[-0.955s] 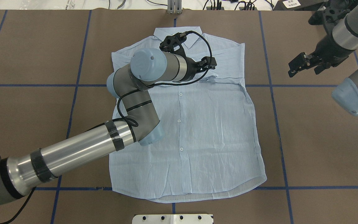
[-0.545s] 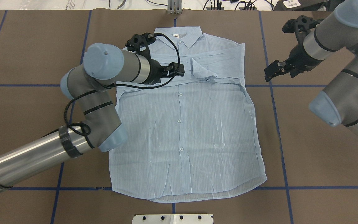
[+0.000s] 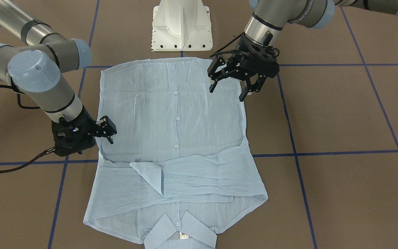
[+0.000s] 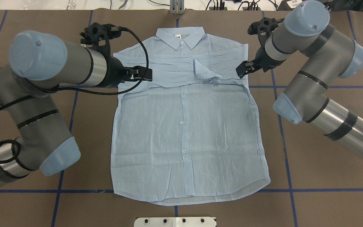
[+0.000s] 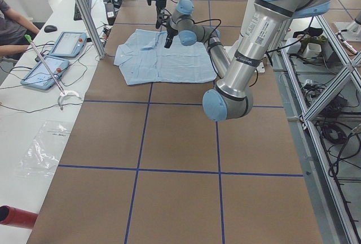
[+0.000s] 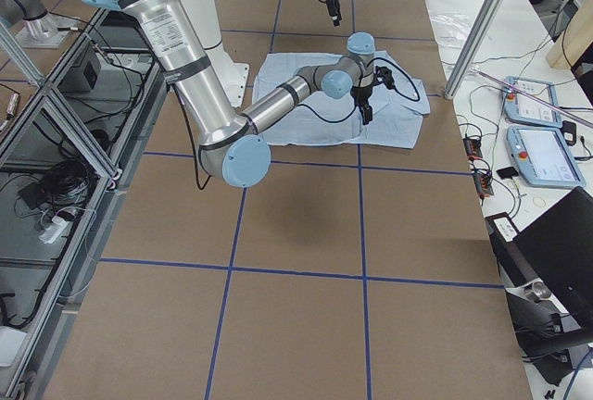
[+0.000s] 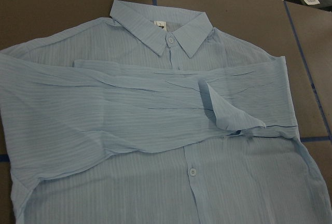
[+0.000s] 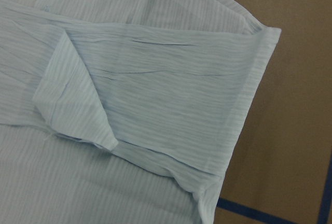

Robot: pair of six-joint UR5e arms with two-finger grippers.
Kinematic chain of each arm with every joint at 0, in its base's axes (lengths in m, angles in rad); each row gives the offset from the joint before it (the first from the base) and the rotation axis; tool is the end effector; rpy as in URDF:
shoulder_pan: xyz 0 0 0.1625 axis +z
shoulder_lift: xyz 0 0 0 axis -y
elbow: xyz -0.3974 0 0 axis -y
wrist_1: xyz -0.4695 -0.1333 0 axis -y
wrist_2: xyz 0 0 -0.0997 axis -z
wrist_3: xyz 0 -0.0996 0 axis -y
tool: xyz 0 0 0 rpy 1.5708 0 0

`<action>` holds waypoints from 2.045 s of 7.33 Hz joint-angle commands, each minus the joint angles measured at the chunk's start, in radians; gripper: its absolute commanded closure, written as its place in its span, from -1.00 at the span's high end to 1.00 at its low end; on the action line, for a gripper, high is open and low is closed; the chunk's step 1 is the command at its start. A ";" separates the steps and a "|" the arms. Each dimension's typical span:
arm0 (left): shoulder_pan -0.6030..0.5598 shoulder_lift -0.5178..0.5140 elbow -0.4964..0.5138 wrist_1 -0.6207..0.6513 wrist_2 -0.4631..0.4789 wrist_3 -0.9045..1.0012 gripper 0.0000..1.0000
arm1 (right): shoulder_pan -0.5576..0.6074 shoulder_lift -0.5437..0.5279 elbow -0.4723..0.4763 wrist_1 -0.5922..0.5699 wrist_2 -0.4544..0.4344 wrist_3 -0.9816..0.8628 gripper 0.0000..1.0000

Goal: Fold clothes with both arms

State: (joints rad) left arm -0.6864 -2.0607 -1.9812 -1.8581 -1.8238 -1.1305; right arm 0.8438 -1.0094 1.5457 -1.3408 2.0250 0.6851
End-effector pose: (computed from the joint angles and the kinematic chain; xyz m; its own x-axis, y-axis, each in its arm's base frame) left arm 0.3996 -0.4675 0.0889 0.4466 0.1676 -0.8789 0.2693 0.9116 0.3106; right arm -0.4309 -0.6192 0.2544 0.6663 -0.2979 0.6836 0.0739 0.9386 0.3370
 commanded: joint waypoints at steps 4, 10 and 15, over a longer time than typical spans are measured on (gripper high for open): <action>-0.076 0.088 -0.088 0.030 -0.009 0.158 1.00 | -0.069 0.305 -0.350 0.026 -0.095 0.027 1.00; -0.079 0.087 -0.082 0.030 -0.006 0.166 1.00 | -0.156 0.405 -0.530 0.025 -0.195 0.022 1.00; -0.074 0.087 -0.076 0.028 -0.005 0.166 1.00 | -0.154 0.393 -0.536 0.022 -0.239 0.008 1.00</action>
State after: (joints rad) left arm -0.7621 -1.9742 -2.0598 -1.8300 -1.8285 -0.9649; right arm 0.6842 -0.6116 1.0079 -1.3186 1.7900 0.6989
